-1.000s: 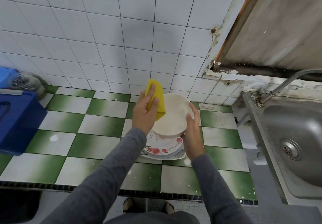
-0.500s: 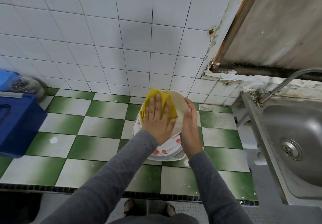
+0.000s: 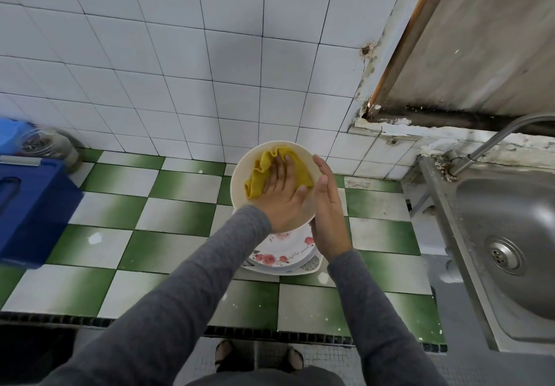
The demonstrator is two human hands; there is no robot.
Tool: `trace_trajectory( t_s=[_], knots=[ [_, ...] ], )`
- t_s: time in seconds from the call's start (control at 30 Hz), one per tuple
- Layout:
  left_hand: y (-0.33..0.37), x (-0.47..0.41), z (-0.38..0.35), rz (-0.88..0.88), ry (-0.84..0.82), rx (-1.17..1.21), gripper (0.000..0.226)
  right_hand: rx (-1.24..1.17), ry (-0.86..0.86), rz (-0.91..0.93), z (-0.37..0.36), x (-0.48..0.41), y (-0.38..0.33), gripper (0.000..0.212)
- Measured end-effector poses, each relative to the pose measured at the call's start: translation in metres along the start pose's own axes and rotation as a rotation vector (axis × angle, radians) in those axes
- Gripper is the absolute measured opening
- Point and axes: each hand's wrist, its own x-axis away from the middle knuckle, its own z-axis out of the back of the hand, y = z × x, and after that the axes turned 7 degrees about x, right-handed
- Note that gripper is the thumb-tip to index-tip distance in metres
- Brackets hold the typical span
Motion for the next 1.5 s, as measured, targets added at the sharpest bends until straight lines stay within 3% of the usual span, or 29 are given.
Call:
trace_trajectory(
  t_s=[0.1,0.2,0.3,0.43,0.6,0.7,0.77,0.93,1.07,1.13,1.3,1.5],
  knots=[
    [0.001,0.001,0.003,-0.099,-0.067,0.069,0.078,0.006,-0.032,0.008,-0.002,-0.002,-0.003,0.043],
    [0.001,0.002,0.002,-0.164,-0.018,0.090,0.075,0.001,-0.026,0.031,-0.006,-0.003,-0.006,0.043],
    [-0.011,-0.003,0.003,-0.109,0.121,-0.193,0.063,0.005,-0.044,0.047,-0.011,-0.002,-0.009,0.042],
    [-0.019,-0.007,0.010,0.025,0.323,-0.200,0.063,0.011,-0.070,0.050,-0.014,-0.006,-0.018,0.039],
    [-0.006,-0.006,0.012,-0.212,0.086,-0.089,0.062,-0.034,-0.082,0.048,-0.017,-0.010,-0.018,0.039],
    [-0.005,-0.002,0.010,-0.284,0.087,-0.089,0.064,-0.045,-0.073,0.050,-0.017,-0.012,-0.020,0.040],
    [-0.008,-0.001,0.011,-0.242,0.137,-0.095,0.065,-0.034,-0.089,0.053,-0.018,-0.014,-0.022,0.043],
    [-0.017,-0.006,0.017,0.065,0.392,-0.118,0.061,0.055,-0.123,0.079,-0.019,-0.015,-0.022,0.046],
    [-0.008,-0.004,0.016,-0.144,0.235,-0.069,0.071,0.014,-0.107,0.053,-0.020,-0.014,-0.017,0.046],
    [-0.013,-0.006,0.017,-0.206,0.178,-0.172,0.068,0.013,-0.097,0.047,-0.019,-0.013,-0.016,0.048],
    [-0.033,-0.010,0.021,-0.004,0.280,-0.444,0.058,-0.072,-0.061,0.005,-0.015,-0.012,-0.021,0.037],
    [-0.022,-0.010,0.032,0.138,0.136,-0.562,0.065,-0.002,0.105,0.078,-0.015,-0.022,-0.032,0.027]
  ],
)
